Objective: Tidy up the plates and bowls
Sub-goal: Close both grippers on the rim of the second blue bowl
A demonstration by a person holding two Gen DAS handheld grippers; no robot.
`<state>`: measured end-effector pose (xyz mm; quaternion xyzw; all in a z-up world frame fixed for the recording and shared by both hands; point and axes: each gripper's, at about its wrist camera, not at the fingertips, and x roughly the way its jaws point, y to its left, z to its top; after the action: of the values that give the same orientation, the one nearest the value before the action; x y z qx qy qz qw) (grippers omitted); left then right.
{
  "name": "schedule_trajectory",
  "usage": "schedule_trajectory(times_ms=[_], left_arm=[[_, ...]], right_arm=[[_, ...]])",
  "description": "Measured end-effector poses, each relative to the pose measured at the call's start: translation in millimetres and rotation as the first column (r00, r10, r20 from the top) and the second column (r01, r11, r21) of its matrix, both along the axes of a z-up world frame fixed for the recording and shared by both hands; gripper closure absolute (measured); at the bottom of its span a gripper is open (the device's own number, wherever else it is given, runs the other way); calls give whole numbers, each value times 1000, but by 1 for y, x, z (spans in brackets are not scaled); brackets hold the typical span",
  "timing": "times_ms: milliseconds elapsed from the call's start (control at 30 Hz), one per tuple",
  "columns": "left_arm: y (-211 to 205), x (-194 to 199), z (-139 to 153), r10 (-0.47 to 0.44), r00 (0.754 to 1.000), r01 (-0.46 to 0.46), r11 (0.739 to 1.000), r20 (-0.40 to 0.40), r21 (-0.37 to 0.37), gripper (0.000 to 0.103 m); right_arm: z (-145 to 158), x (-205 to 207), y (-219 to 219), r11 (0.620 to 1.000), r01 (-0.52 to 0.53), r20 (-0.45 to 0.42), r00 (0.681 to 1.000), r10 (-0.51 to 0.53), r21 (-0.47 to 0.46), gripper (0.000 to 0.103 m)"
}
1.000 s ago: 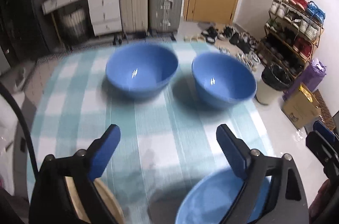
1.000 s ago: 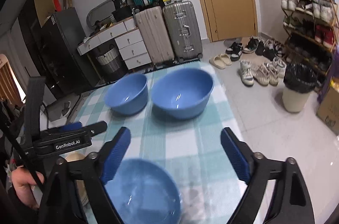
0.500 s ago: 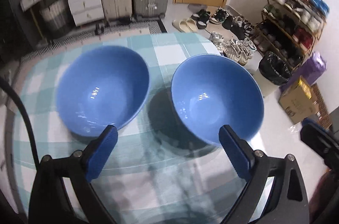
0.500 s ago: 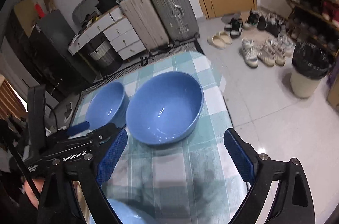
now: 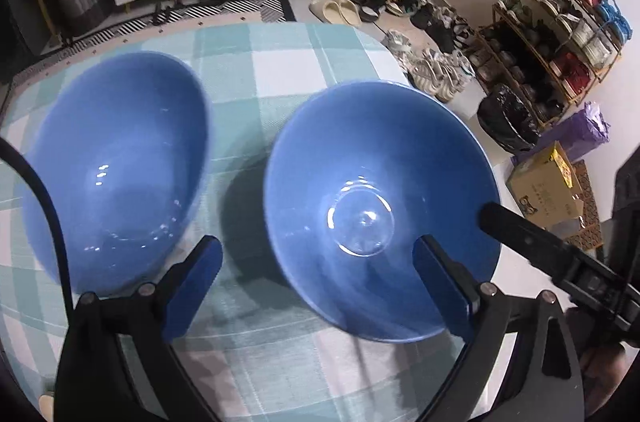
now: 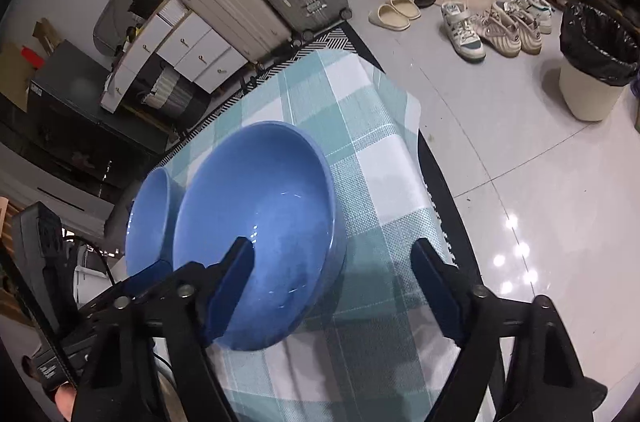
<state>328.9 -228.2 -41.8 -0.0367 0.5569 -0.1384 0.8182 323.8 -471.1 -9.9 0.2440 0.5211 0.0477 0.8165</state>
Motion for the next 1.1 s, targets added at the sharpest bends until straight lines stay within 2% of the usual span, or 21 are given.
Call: schedule_trajectory(times_ms=[100,233,433,633,733,833,867,933,1033,1100], left_arm=[[-2,5,-2,-9,1000,9,999,6,34,7],[4,14,-10,4,999,-4,1000,-36,5,7],[-4,18,-15,-53,998,53,999,-18,5,9],[-12,15,-12,-62,998,62,998,-19,-24,23],[-17,15,-13,-65,998,64,997,-24,-40,24],[-16,18,-16,-49,998,46,997,-48,-63,28],[-15,19,-18,-42,998,39,997,-52,-62,34],[-13,22,-21,-32,997,28,998,-63,-57,43],[-16,22,-23,-49,997,46,998,-62,-38,46],[-18,22,-26,-48,996,46,999,-72,-22,47]], right_arm=[[-10,9,0,1000,5,-25,1000,-5,13,30],[-16,18,6,1000,-11,-38,999,11,1,32],[-26,29,13,1000,-13,-77,997,11,-20,46],[-29,29,15,1000,-15,-79,997,14,-12,52],[-30,30,15,1000,-13,-81,997,12,-15,54],[-34,32,17,1000,-16,-104,994,15,-7,66],[-35,33,18,1000,-18,-112,994,17,-13,70],[-36,34,20,1000,-24,-115,993,21,-20,72],[-38,35,21,999,-30,-126,992,25,-39,76],[-41,36,21,998,-27,-135,991,20,-51,83]])
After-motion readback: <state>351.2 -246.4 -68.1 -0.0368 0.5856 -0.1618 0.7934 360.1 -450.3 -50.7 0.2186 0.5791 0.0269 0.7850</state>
